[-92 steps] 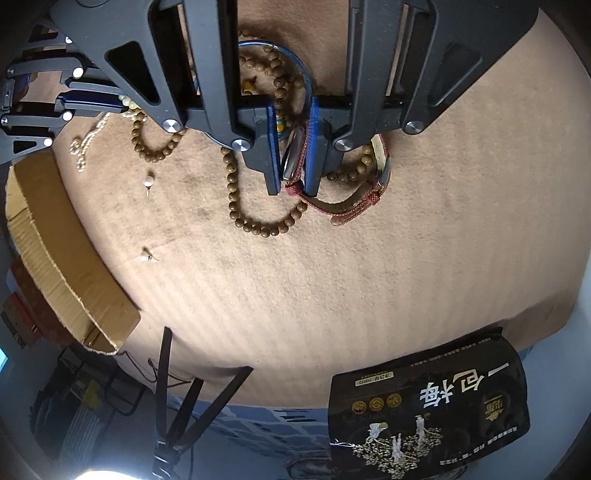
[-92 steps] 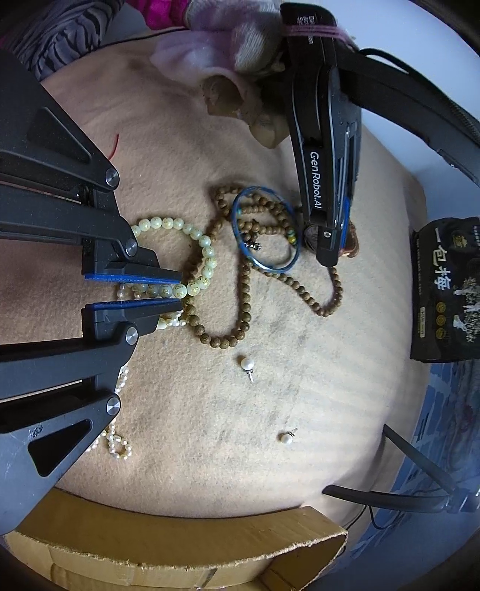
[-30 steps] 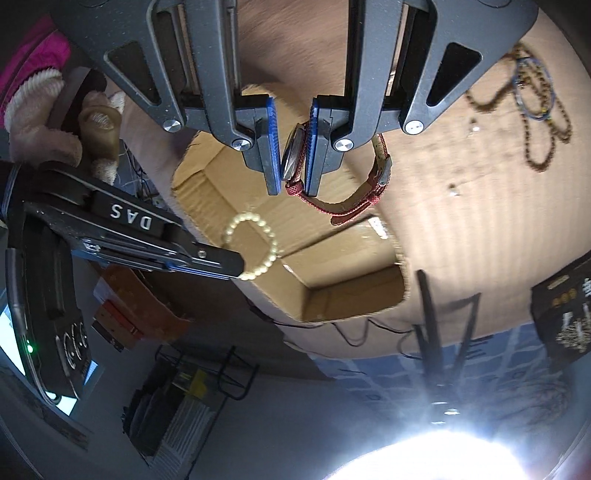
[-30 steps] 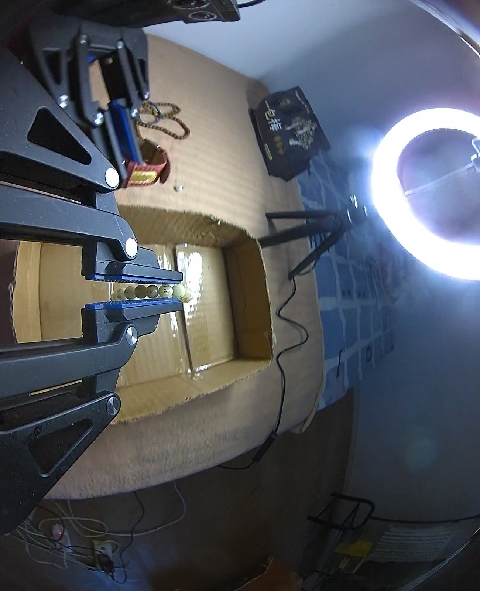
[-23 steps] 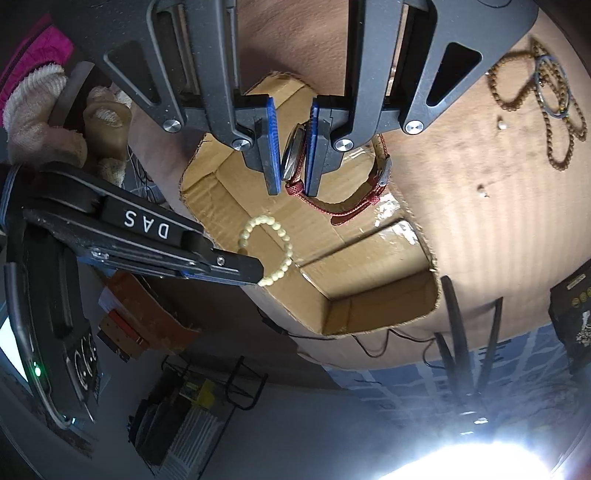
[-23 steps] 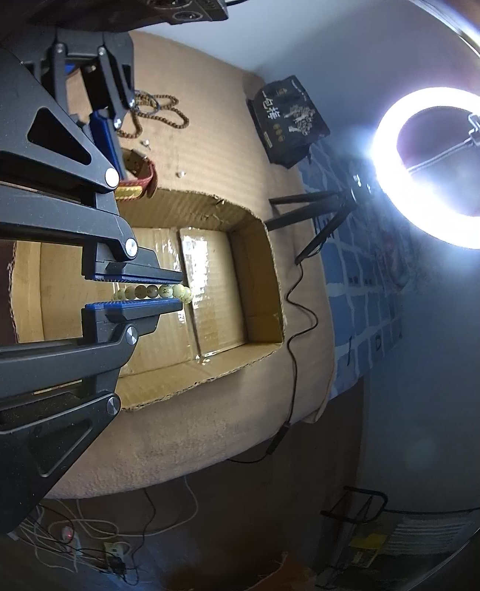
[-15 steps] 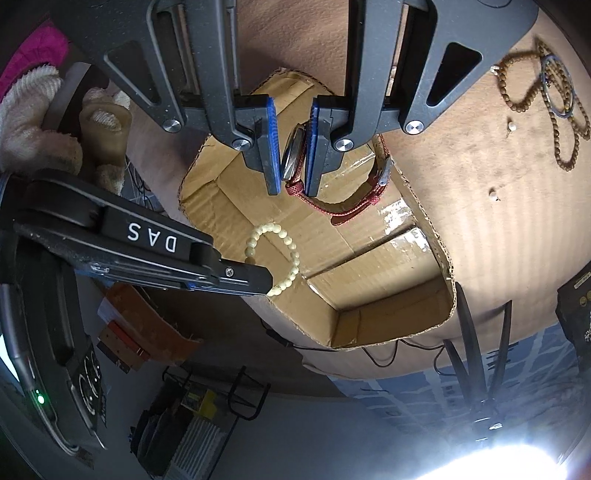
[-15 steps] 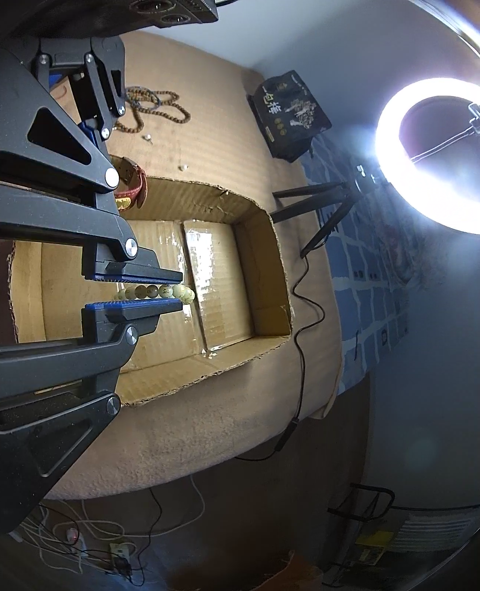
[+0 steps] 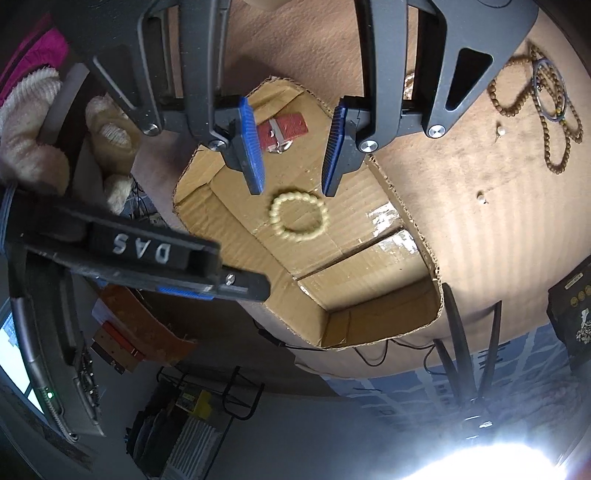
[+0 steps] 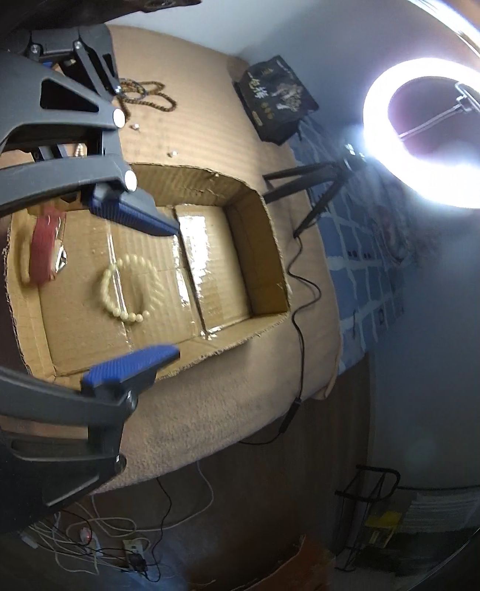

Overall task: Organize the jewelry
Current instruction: 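Withdraw both open tools from the box back to the jewelry pile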

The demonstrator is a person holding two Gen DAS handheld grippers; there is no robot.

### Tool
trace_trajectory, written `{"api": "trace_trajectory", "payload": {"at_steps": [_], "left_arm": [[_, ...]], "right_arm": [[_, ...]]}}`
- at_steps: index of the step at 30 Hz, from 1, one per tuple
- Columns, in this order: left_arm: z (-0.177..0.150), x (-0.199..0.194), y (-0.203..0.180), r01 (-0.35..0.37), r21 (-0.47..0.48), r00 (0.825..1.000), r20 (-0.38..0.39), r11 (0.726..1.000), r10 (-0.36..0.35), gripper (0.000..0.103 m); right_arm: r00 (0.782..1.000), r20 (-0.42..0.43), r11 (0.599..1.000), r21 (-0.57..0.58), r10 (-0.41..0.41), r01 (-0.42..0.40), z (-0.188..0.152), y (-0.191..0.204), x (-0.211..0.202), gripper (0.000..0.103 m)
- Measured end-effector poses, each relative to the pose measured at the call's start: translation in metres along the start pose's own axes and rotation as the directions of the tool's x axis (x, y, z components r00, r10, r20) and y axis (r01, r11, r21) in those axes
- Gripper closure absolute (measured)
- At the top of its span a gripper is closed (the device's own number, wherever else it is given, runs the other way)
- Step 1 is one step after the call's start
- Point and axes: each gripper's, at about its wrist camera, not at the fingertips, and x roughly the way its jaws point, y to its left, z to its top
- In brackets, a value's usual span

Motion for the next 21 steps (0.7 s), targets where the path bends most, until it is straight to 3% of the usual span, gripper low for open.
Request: {"api": "trace_trajectory", "payload": {"at_steps": [1,9,21], "left_arm": [[-0.001,0.000,0.001,-0.003,-0.001,1.000,-0.002,1.000,0.003,0.070],[-0.005,-0.009,0.005,-0.016,-0.013,1.000,0.016,1.000,0.017,0.034],[-0.011,-0.037,0.023,-0.055,-0.010,0.998,0.029,0.998,0.055,0.033]], "right_arm": [[1.000,0.001,1.000,0.003,-0.001,0.001,0.001,-0.001,0.000,0.041],[1.000,-0.010,1.000,0.023,-0.006,0.006,0.000,-0.003,0.001,0.035],[0.999,0.024,0.999,0.041,0.025,-0.026,-0.001,0.005,-0.012,0.035]]}}
